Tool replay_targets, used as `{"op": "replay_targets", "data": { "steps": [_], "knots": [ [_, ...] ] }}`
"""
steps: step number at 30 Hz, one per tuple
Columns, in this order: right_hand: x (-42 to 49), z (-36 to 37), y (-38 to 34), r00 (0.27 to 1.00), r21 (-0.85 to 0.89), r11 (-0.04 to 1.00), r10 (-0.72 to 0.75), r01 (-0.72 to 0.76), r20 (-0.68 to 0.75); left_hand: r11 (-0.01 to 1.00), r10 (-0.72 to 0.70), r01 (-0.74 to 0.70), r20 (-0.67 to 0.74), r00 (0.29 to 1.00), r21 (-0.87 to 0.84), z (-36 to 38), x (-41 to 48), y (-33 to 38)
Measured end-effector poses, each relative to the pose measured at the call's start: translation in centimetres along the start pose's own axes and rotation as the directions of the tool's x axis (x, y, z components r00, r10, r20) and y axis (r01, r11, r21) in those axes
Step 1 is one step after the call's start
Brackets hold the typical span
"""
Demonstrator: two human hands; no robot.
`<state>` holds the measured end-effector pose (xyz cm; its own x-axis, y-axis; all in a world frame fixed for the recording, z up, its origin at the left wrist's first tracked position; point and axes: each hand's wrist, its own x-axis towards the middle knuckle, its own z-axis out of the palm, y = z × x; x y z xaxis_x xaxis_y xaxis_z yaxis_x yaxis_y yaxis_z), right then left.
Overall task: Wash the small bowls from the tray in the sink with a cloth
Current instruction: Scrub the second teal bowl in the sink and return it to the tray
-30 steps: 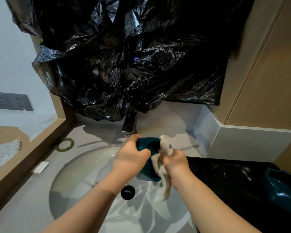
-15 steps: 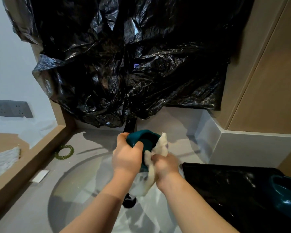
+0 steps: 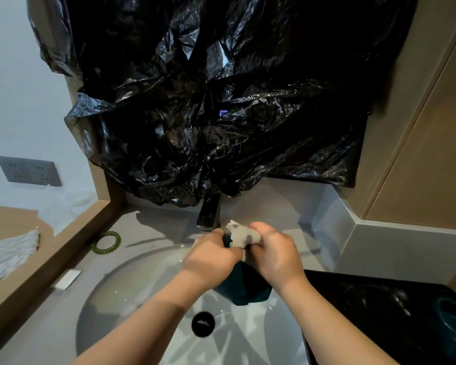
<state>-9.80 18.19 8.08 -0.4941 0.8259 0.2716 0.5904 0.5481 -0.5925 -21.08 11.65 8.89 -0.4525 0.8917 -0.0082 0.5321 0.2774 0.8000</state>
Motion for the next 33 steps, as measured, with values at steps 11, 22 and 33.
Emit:
{"op": "replay_targets", "data": {
  "steps": [11, 22, 33],
  "knots": [
    [-0.1, 1.7, 1.3, 0.839, 0.568, 0.666, 0.538, -0.484, 0.084, 0.919, -0.068, 0.093, 0.079, 0.995, -0.383, 0.3, -0.3, -1.4],
    [-0.3, -0.9, -0.8, 0.985, -0.136, 0.988, -0.048, 0.071, 0.163, 0.987, 0.033, -0.021, 0.07, 0.997, -0.161, 0.5, -0.6, -0.6],
    [-2.0, 2.6, -0.4, 0.811, 0.382, 0.739, 0.583, -0.556, 0.053, 0.96, -0.017, -0.017, -0.117, 0.993, -0.278, 1.3, -1.2, -1.7]
  ]
}}
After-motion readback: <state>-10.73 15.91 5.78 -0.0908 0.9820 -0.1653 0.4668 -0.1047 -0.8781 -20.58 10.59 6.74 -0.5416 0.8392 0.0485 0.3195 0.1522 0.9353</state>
